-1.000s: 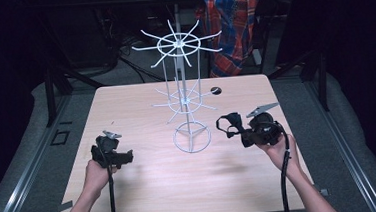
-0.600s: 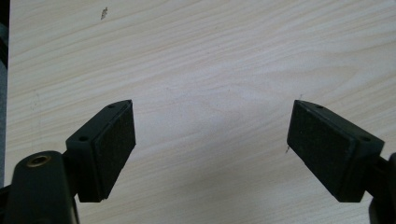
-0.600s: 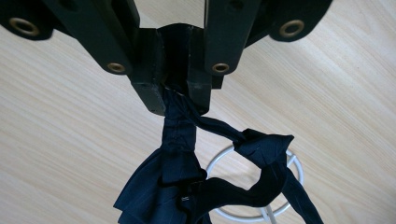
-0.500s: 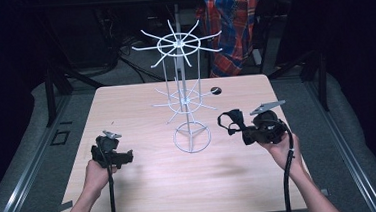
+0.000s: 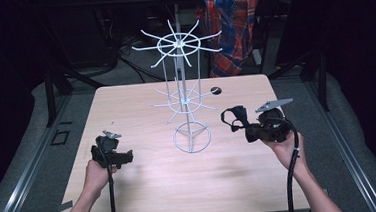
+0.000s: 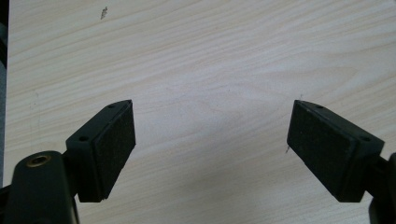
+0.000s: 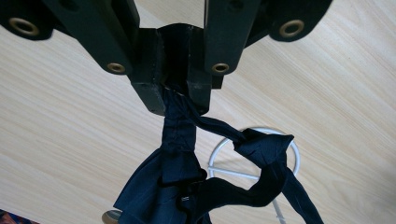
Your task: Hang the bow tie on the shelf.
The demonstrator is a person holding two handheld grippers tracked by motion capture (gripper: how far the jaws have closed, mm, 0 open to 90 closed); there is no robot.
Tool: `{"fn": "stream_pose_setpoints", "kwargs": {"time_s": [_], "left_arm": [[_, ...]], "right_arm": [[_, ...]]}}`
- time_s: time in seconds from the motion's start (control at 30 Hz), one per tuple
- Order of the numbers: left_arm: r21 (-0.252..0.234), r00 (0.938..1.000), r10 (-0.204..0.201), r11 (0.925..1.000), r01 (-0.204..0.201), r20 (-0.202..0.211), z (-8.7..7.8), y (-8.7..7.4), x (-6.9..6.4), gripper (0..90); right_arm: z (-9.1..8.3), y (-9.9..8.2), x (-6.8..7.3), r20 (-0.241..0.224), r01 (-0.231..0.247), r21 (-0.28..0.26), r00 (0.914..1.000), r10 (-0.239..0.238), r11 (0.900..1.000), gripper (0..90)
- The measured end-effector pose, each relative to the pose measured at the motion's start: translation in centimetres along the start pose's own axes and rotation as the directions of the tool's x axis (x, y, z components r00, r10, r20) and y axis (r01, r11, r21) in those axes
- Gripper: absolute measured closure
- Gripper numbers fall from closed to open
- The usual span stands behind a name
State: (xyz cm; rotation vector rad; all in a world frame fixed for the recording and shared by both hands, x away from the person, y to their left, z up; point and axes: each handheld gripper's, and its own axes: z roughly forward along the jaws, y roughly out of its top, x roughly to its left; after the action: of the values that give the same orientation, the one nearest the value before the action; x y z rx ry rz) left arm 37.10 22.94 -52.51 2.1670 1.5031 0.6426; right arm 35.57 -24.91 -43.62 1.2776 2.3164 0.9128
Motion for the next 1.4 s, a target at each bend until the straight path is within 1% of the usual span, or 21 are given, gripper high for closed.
{"fn": "stream_pose_setpoints", "kwargs": {"time_s": [0.23, 0.43, 0.5, 0.57, 0.7, 0.83, 0.9, 0.97, 1.0, 1.03, 1.1, 1.17, 1.3, 1.4], "left_arm": [[-0.001, 1.0, -0.003, 1.0, 0.003, -0.001, 0.0, 0.0, -0.1, 15.5], [0.001, 1.0, -0.006, 1.0, 0.006, -0.001, 0.0, 0.0, -0.1, 15.6], [0.001, 1.0, -0.006, 1.0, 0.006, -0.002, 0.0, 0.0, -0.1, 15.6], [0.001, 1.0, -0.007, 1.0, 0.007, -0.006, -0.1, 0.0, -0.1, 15.6], [-0.007, 1.0, -0.01, 0.9999, 0.01, -0.002, -0.2, 0.0, -0.2, 15.6], [-0.005, 1.0, -0.008, 1.0, 0.008, -0.002, -0.1, 0.0, -0.1, 15.6], [-0.004, 1.0, -0.006, 1.0, 0.006, 0.001, -0.1, 0.0, -0.1, 15.5], [-0.003, 1.0, -0.005, 1.0, 0.005, 0.001, -0.1, 0.0, -0.1, 15.6], [-0.005, 1.0, -0.005, 1.0, 0.005, 0.001, -0.1, 0.0, -0.2, 15.6], [-0.007, 1.0, -0.006, 1.0, 0.006, 0.001, -0.1, 0.0, -0.2, 15.6], [-0.006, 1.0, -0.005, 1.0, 0.005, 0.003, -0.2, 0.0, -0.2, 15.6], [-0.008, 1.0, -0.006, 1.0, 0.006, 0.002, -0.2, 0.0, -0.2, 15.6], [-0.009, 1.0, -0.005, 0.9999, 0.005, 0.002, -0.2, 0.0, -0.1, 15.6], [-0.009, 1.0, -0.004, 0.9999, 0.004, 0.003, -0.1, 0.0, -0.1, 15.6]], "right_arm": [[-0.5, 0.1, -0.3, -0.004, -0.01, -0.01, 0.9999, 0.01, 0.9999, 79.1], [-1.3, 0.6, -0.4, -0.015, -0.017, -0.048, 0.9998, 0.017, 0.9987, 79.1], [-1.7, 0.7, -0.5, -0.025, -0.024, -0.064, 0.9994, 0.022, 0.9977, 79.1], [-1.8, 0.8, -0.4, -0.024, -0.017, -0.064, 0.9996, 0.015, 0.9978, 79.1], [-1.9, 0.9, -0.2, -0.026, -0.012, -0.069, 0.9996, 0.01, 0.9975, 79.1], [-2.0, 1.3, -0.1, -0.027, -0.008, -0.076, 0.9996, 0.006, 0.997, 79.1], [-2.1, 1.9, 0.2, -0.031, -0.001, -0.085, 0.9995, -0.002, 0.9963, 79.1], [-2.2, 2.1, 0.3, -0.034, 0.006, -0.081, 0.9994, -0.009, 0.9967, 79.1], [-2.1, 2.4, 0.6, -0.038, 0.017, -0.082, 0.9991, -0.02, 0.9965, 79.1], [-2.0, 2.5, 0.8, -0.038, 0.018, -0.089, 0.9991, -0.021, 0.9959, 79.1], [-2.0, 2.7, 0.9, -0.043, 0.017, -0.086, 0.9989, -0.021, 0.9961, 79.1], [-1.6, 3.1, 1.4, -0.047, 0.031, -0.088, 0.9983, -0.035, 0.9957, 79.0], [-1.1, 3.4, 1.8, -0.054, 0.038, -0.087, 0.9976, -0.043, 0.9955, 79.1], [-0.7, 3.7, 1.9, -0.056, 0.04, -0.077, 0.9975, -0.044, 0.9963, 79.1]]}}
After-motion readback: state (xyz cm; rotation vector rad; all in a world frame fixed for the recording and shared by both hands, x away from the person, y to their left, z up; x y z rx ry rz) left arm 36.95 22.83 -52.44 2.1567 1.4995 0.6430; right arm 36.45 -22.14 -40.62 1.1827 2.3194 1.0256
